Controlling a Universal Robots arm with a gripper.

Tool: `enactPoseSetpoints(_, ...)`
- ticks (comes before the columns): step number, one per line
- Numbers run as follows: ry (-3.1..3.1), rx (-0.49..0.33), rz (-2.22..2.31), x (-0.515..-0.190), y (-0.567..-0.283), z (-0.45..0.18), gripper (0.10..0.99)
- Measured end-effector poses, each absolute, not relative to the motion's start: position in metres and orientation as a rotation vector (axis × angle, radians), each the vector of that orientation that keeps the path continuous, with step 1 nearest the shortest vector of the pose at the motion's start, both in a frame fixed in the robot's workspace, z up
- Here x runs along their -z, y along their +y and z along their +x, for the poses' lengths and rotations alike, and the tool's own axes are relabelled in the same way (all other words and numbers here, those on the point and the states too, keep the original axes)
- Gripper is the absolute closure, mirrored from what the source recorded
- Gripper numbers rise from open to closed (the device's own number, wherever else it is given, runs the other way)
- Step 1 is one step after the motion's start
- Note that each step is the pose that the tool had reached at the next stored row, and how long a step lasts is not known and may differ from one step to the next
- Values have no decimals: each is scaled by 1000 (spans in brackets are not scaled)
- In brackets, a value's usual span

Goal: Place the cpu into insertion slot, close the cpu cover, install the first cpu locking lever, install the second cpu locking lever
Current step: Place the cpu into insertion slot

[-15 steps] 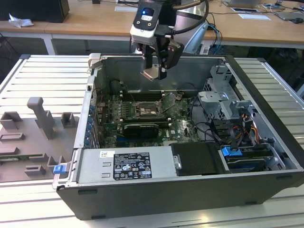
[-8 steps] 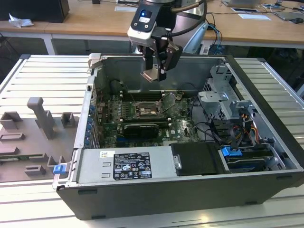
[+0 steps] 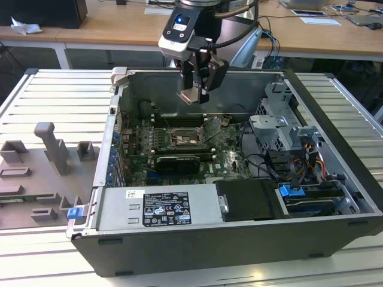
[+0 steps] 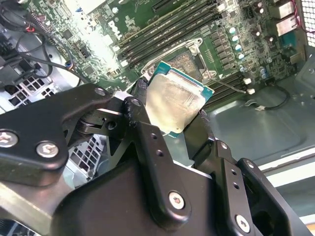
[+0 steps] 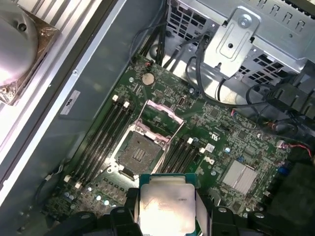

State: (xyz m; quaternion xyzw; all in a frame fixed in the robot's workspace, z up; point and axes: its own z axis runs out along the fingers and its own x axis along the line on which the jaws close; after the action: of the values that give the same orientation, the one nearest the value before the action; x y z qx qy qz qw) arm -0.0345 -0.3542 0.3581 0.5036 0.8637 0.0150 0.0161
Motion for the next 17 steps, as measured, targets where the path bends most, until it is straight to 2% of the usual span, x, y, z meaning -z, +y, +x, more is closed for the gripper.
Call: enactPoseSetpoints(17, 2541, -42, 1788, -354, -354, -34, 541)
